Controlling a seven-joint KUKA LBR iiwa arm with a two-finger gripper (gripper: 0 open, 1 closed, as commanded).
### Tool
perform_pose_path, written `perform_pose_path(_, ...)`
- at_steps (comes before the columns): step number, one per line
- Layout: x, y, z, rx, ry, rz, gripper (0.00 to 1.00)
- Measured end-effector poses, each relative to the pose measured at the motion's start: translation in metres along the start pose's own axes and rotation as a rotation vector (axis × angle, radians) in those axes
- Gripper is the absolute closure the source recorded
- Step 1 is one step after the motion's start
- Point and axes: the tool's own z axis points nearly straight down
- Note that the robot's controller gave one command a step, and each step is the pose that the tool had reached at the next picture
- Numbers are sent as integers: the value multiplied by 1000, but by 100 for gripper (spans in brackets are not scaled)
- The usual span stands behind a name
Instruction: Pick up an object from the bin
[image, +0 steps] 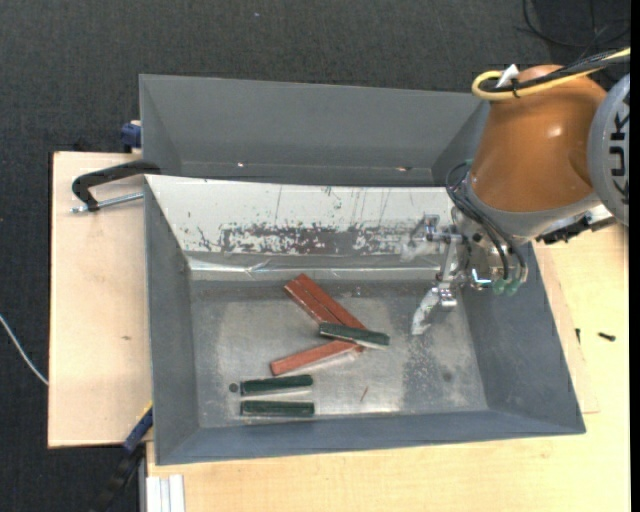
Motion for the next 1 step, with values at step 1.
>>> perform_pose_path(1, -1, 0, -5, 0, -9, 0, 0)
